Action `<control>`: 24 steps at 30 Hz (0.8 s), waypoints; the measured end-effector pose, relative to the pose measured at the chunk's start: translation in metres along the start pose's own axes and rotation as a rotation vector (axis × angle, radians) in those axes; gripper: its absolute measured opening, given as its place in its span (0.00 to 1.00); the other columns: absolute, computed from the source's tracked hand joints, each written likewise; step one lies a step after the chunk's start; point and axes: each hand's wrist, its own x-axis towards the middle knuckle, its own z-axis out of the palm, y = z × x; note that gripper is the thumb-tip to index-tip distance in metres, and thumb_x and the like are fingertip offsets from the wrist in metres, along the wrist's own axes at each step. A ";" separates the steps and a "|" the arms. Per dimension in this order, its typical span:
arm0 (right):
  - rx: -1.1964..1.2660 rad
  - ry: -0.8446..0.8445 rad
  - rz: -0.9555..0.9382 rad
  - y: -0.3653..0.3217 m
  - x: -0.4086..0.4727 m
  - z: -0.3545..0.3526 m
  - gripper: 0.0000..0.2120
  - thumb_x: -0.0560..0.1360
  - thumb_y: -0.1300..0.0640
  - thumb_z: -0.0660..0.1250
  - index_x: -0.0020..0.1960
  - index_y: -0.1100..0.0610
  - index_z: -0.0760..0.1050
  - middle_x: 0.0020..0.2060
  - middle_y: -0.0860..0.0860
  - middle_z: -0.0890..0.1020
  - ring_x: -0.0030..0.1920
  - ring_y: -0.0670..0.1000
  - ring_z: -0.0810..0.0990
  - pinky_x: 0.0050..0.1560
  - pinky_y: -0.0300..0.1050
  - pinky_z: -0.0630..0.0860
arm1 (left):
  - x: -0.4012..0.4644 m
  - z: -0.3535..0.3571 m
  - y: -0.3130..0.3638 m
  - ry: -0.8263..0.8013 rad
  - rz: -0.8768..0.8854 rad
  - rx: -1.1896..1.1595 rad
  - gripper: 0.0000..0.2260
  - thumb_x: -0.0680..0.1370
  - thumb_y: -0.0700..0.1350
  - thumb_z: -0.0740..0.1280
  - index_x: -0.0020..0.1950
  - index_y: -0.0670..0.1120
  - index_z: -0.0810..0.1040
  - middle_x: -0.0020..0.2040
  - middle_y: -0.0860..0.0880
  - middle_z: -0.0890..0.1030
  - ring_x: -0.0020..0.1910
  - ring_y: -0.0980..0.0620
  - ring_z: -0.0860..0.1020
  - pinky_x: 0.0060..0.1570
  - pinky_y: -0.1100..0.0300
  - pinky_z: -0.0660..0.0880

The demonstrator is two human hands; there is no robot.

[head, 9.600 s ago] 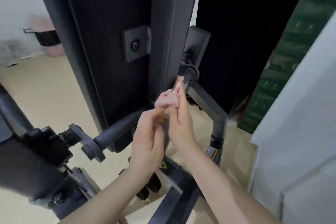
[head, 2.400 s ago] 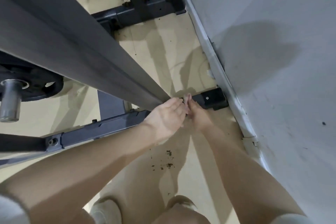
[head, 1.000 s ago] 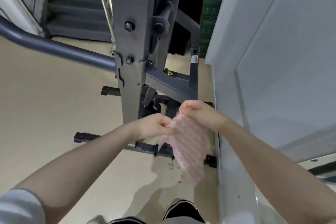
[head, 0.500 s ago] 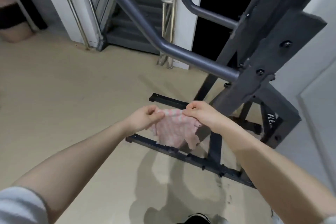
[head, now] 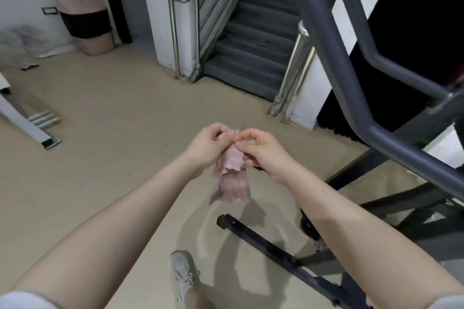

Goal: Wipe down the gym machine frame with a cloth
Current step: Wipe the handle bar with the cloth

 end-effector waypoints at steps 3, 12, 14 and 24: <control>0.074 -0.042 0.020 -0.014 0.074 0.027 0.13 0.77 0.73 0.53 0.52 0.60 0.72 0.35 0.54 0.81 0.33 0.48 0.83 0.34 0.40 0.81 | 0.057 -0.047 -0.012 0.019 -0.047 -0.097 0.08 0.81 0.46 0.61 0.44 0.46 0.74 0.34 0.46 0.75 0.28 0.53 0.72 0.28 0.61 0.68; -0.260 0.124 -0.063 -0.088 0.338 0.066 0.08 0.76 0.65 0.67 0.43 0.56 0.70 0.35 0.49 0.80 0.29 0.39 0.78 0.28 0.36 0.77 | 0.275 -0.208 -0.012 -0.181 0.058 0.158 0.21 0.67 0.46 0.76 0.57 0.47 0.74 0.45 0.50 0.81 0.42 0.50 0.80 0.40 0.55 0.77; -0.281 0.156 -0.079 -0.098 0.390 0.070 0.09 0.76 0.65 0.67 0.41 0.57 0.70 0.32 0.50 0.79 0.27 0.40 0.78 0.27 0.36 0.77 | 0.324 -0.233 -0.014 -0.217 0.044 0.148 0.19 0.68 0.45 0.75 0.56 0.47 0.74 0.43 0.45 0.82 0.39 0.42 0.81 0.36 0.49 0.77; -0.196 0.181 -0.033 -0.103 0.660 0.048 0.16 0.76 0.75 0.55 0.60 0.63 0.71 0.47 0.55 0.81 0.42 0.49 0.82 0.41 0.43 0.81 | 0.617 -0.323 -0.046 -0.313 0.282 0.513 0.17 0.68 0.48 0.76 0.50 0.49 0.72 0.44 0.54 0.74 0.43 0.55 0.72 0.36 0.70 0.67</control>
